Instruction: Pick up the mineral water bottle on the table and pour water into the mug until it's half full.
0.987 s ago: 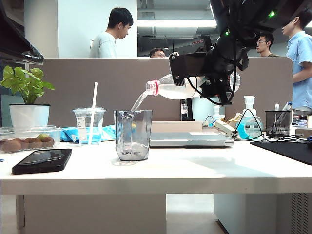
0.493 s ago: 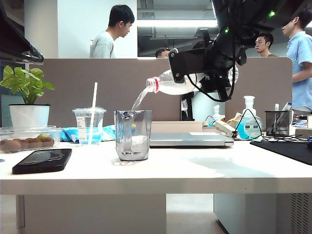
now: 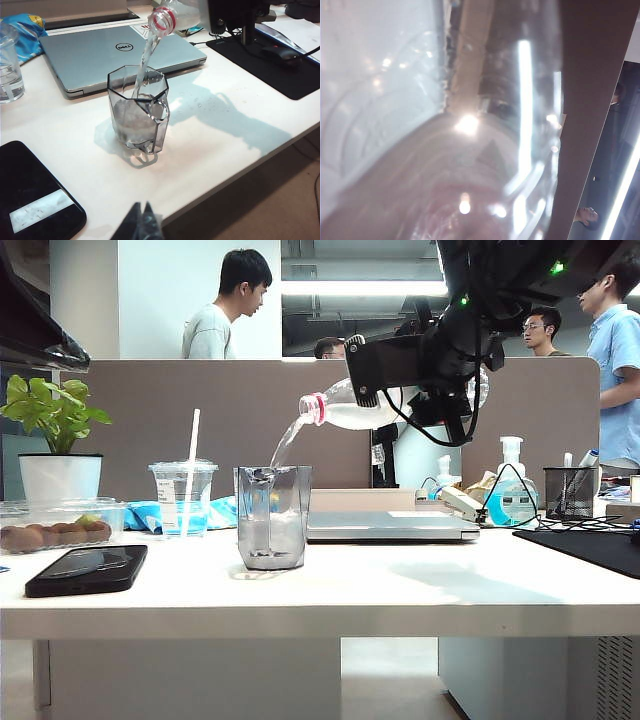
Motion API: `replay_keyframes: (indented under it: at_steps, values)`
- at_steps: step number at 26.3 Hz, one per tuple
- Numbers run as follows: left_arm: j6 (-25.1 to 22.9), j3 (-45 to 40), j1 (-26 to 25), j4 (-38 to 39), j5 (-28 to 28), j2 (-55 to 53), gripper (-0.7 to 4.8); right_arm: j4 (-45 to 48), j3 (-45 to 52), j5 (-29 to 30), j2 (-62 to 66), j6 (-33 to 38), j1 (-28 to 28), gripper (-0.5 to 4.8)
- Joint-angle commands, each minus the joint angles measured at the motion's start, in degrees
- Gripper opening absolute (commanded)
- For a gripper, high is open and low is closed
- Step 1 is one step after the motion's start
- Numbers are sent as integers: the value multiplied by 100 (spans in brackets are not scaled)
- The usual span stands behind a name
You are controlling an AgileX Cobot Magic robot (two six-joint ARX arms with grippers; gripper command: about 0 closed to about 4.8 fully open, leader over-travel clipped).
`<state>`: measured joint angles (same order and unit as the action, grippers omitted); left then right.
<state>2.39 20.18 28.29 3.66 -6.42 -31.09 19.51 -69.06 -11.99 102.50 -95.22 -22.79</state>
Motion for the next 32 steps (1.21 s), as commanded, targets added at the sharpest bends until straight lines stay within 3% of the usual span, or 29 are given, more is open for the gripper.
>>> replay_keyframes:
  at_steps: [1, 12, 18, 23, 25, 27, 29, 32]
  values:
    - [-7, 28, 4, -74, -2, 9, -4, 199, -46, -11, -46, 24, -11, 242]
    - [-7, 28, 4, -74, -2, 9, -4, 195, -44, -13, -46, 81, -11, 242]
    - [-7, 28, 4, -74, -2, 9, -4, 101, -37, 52, -46, 1082, -11, 242]
    - [-7, 28, 4, -74, -2, 9, -4, 140, -35, 398, -46, 3248, 4, 242]
    - [-7, 28, 4, -74, -2, 9, -4, 177, -28, 772, -46, 5217, 42, 242]
    - [-7, 28, 4, -76, -2, 9, -3, 190, 9, 1003, -46, 6255, 85, 242]
    - [-7, 28, 4, -74, -4, 9, -3, 393, 175, 1082, -44, 6983, 92, 243]
    - [-7, 28, 4, -74, -2, 9, -3, 1056, 664, 1088, -46, 7442, 94, 244]
